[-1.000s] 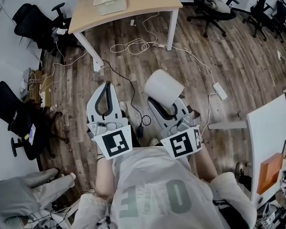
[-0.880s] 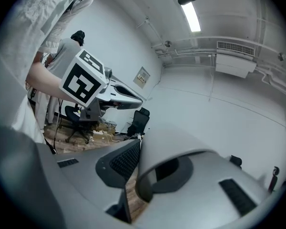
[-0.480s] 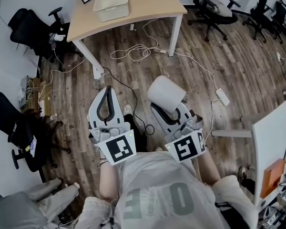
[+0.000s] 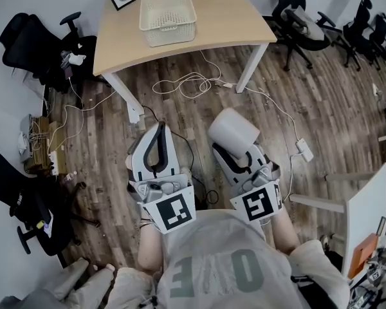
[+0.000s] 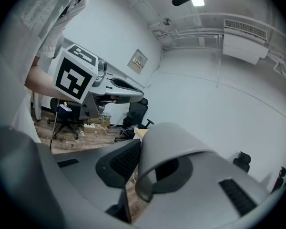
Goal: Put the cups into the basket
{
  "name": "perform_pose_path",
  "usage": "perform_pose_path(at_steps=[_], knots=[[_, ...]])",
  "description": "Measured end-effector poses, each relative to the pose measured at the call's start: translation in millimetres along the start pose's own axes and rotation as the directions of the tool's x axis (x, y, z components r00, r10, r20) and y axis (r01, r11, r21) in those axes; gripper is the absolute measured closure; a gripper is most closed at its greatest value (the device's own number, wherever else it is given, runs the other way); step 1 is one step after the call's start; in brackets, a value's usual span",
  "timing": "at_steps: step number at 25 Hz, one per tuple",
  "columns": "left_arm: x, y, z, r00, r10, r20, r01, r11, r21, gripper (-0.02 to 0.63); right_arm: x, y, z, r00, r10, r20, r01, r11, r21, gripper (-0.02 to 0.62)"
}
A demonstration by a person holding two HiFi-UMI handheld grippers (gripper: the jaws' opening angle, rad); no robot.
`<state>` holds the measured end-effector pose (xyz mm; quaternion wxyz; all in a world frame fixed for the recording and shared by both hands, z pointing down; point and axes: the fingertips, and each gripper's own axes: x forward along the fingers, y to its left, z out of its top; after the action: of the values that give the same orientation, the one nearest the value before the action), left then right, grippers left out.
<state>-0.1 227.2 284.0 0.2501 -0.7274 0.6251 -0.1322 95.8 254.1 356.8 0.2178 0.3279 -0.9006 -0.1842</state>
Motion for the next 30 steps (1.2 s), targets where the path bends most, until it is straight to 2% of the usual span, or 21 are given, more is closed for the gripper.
perform_pose_path(at_steps=[3,6,9,12,17,22,26,30], knots=[[39,41,-26,1.0,-0.018,-0.026,0.017,0.999,-0.033,0.598,57,-17,12,1.0,0.018,-0.017,-0.018,1.0,0.008,0.531],[72,79,-50,1.0,0.011,-0.008,-0.011,1.0,-0.02,0.598,113,-34,24,1.0,-0.01,-0.009,0.01,1.0,0.003,0.532],[96,99,-75,0.999,0.032,0.016,-0.032,0.999,-0.001,0.598,159,-42,31,1.0,-0.01,-0.006,0.01,1.0,-0.007,0.532],[114,112,-93,1.0,0.028,-0.003,-0.028,1.0,-0.011,0.598,189,-47,39,1.0,0.006,0.003,-0.006,1.0,-0.027,0.532],[145,125,-110,0.999,0.014,-0.031,-0.014,1.0,-0.008,0.598,223,-72,37,1.0,-0.008,0.003,0.008,0.999,-0.048,0.532],[194,122,-120,0.999,-0.022,-0.036,0.021,0.999,-0.04,0.598,250,-107,30,0.999,-0.03,0.016,0.031,0.996,-0.079,0.532],[253,117,-125,0.999,-0.018,-0.028,0.017,1.0,-0.025,0.598,282,-153,20,0.998,-0.039,0.059,0.045,0.994,-0.104,0.532],[325,117,-119,0.999,-0.017,-0.038,0.018,1.0,0.019,0.598,323,-218,4,0.997,-0.017,0.073,0.021,0.998,-0.057,0.532]])
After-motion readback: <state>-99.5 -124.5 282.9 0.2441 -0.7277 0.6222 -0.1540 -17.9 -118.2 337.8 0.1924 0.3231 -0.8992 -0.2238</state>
